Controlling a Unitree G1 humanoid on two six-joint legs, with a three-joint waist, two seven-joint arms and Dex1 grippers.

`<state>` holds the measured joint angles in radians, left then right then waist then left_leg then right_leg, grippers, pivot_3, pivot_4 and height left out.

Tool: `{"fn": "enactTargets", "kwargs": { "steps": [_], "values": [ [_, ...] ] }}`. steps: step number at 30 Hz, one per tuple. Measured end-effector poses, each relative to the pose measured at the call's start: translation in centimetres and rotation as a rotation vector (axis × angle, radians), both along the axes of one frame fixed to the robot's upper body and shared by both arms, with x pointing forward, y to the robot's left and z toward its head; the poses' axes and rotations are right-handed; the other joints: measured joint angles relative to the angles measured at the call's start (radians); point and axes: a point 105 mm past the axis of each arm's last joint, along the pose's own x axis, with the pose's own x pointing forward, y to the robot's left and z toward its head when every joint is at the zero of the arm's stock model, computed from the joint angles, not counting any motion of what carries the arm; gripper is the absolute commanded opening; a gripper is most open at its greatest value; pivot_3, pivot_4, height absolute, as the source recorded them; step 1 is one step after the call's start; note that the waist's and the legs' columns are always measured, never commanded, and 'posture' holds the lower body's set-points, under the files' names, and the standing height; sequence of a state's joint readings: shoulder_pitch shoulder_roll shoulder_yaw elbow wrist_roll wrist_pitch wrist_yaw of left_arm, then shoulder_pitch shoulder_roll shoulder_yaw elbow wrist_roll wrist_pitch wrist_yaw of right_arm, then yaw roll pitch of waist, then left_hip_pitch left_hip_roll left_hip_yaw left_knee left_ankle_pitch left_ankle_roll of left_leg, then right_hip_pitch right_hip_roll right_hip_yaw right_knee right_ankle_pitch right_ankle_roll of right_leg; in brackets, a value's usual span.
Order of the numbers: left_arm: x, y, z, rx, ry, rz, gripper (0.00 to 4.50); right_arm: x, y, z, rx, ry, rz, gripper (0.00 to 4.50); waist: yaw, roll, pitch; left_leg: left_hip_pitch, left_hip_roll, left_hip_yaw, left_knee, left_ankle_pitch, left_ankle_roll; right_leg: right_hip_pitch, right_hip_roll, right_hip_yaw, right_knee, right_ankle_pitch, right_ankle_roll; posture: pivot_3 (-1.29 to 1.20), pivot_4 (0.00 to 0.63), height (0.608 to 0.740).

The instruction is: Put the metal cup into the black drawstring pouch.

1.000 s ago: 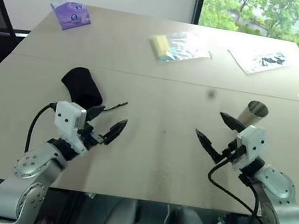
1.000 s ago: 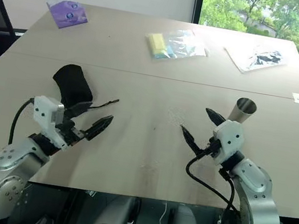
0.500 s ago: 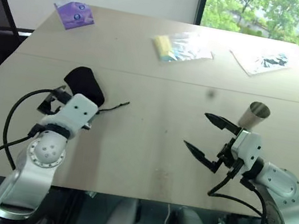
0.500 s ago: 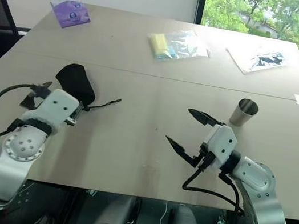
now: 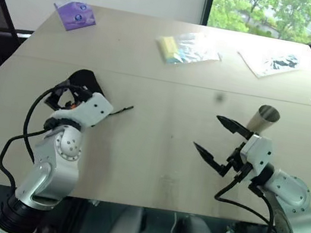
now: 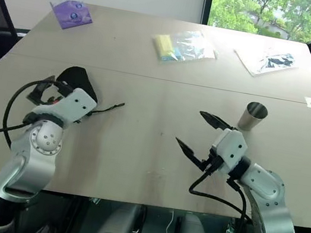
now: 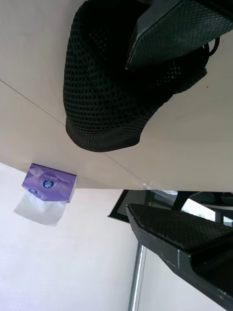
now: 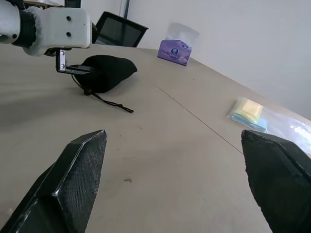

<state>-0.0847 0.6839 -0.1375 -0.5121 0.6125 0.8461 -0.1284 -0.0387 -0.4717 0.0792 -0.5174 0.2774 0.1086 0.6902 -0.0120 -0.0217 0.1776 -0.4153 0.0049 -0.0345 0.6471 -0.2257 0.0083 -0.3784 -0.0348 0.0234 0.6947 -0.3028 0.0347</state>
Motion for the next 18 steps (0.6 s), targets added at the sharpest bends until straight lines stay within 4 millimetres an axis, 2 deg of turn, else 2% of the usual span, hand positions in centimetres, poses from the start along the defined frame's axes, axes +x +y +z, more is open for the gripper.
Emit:
{"fn": "enactTargets", "kwargs": {
  "steps": [7, 11, 13, 14, 16, 18],
  "values": [
    [1.3, 0.2, -0.1, 0.019, 0.032, 0.021, 4.50, 0.0, 0.1, 0.0, 0.004, 0.001, -0.001, 4.48, 0.001, 0.000, 0.000, 0.000, 0.000, 0.000, 0.000, 0.000, 0.000, 0.000, 0.000, -0.001, 0.000, 0.000, 0.000, 0.00, 0.150, 0.740],
    [2.0, 0.1, -1.0, -0.021, 0.076, 0.032, 3.23, 0.1, 0.2, 0.0, 0.004, 0.003, 0.001, 4.50, 0.000, 0.000, 0.000, 0.000, 0.000, 0.000, 0.000, 0.000, 0.000, 0.000, 0.000, -0.001, 0.001, 0.000, 0.000, 0.00, 0.150, 0.740],
    [2.2, 0.0, -0.8, -0.028, 0.078, 0.032, 2.23, 0.1, 0.3, -0.1, 0.002, 0.008, -0.005, 4.50, 0.000, 0.000, 0.000, 0.000, 0.000, 0.000, 0.000, 0.000, 0.000, 0.000, 0.000, -0.001, 0.001, 0.000, 0.000, 0.00, 0.150, 0.740],
    [2.3, 0.0, -0.7, -0.029, 0.079, 0.031, 1.88, 0.2, 0.2, -0.1, 0.002, 0.011, -0.007, 4.50, 0.000, 0.000, 0.000, 0.000, 0.000, 0.000, 0.000, 0.000, 0.000, 0.000, 0.000, -0.001, 0.001, 0.000, 0.000, 0.00, 0.150, 0.740],
    [2.4, -0.1, -0.6, -0.033, 0.085, 0.026, 0.74, 0.3, 0.2, -0.2, 0.001, 0.017, -0.018, 4.50, 0.000, 0.000, 0.000, 0.000, 0.000, 0.000, 0.000, 0.000, 0.000, 0.000, 0.000, -0.001, 0.001, 0.000, 0.000, 0.00, 0.150, 0.740],
    [2.5, 0.0, -0.7, -0.038, 0.094, 0.026, 0.03, 0.4, 0.1, -0.3, -0.006, 0.023, -0.029, 4.50, 0.000, 0.000, 0.000, 0.000, 0.000, 0.000, 0.000, 0.000, 0.000, 0.000, 0.000, -0.001, 0.001, 0.000, 0.000, 0.00, 0.150, 0.740]
  ]
}}
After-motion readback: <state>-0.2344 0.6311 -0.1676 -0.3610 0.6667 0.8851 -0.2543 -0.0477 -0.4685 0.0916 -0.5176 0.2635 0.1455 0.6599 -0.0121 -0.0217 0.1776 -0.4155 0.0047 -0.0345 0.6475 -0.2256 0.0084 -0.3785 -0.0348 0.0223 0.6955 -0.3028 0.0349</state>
